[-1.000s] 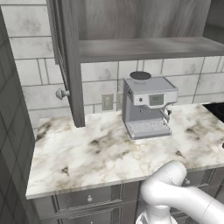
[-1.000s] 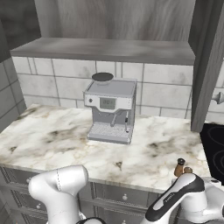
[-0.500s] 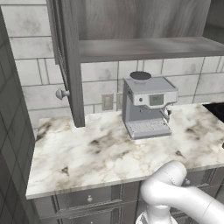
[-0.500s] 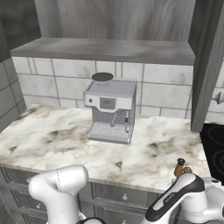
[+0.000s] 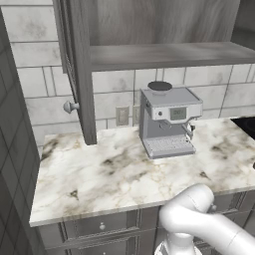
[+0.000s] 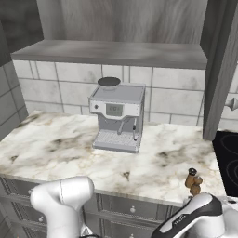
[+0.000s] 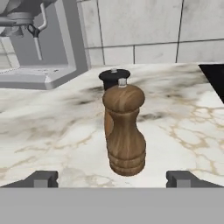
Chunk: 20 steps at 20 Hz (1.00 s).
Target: Take 2 condiments from the cabinet and move them on the counter near the stove.Make sure the condiments are lined up with each other, next to each other.
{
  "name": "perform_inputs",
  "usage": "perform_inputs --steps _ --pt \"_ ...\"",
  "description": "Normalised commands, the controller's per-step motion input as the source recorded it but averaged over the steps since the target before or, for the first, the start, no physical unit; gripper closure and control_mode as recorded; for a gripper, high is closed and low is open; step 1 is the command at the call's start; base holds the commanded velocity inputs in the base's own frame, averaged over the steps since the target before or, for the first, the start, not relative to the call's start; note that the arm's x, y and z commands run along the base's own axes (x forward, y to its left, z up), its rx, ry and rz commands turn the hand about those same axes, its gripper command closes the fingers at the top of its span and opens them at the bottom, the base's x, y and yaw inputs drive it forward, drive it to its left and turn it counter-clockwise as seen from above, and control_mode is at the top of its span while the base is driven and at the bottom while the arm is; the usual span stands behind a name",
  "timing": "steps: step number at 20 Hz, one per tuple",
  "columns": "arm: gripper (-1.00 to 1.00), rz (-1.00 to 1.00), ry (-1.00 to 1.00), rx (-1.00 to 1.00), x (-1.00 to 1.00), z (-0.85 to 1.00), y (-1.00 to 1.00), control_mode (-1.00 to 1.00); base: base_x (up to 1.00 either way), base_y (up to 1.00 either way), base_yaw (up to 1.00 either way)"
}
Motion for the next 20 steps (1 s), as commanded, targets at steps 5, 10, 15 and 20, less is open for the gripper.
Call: perform_inputs --steps 5,10,15,20 --pt "-1.0 0.0 0.0 -0.06 -0.42 0.34 0.49 -1.0 0.0 0.0 0.0" --pt "-1.0 0.0 -0.02 -0.07 -0.32 0.38 0.92 -1.0 0.0 0.0 0.0" --pt "-1.0 0.0 -0.19 0.0 -0.14 0.24 0.85 -1.0 0.0 0.0 0.0" --pt "-1.0 -0.07 -0.22 0.0 -0.13 0.49 0.69 -1.0 0.0 0.0 0.0"
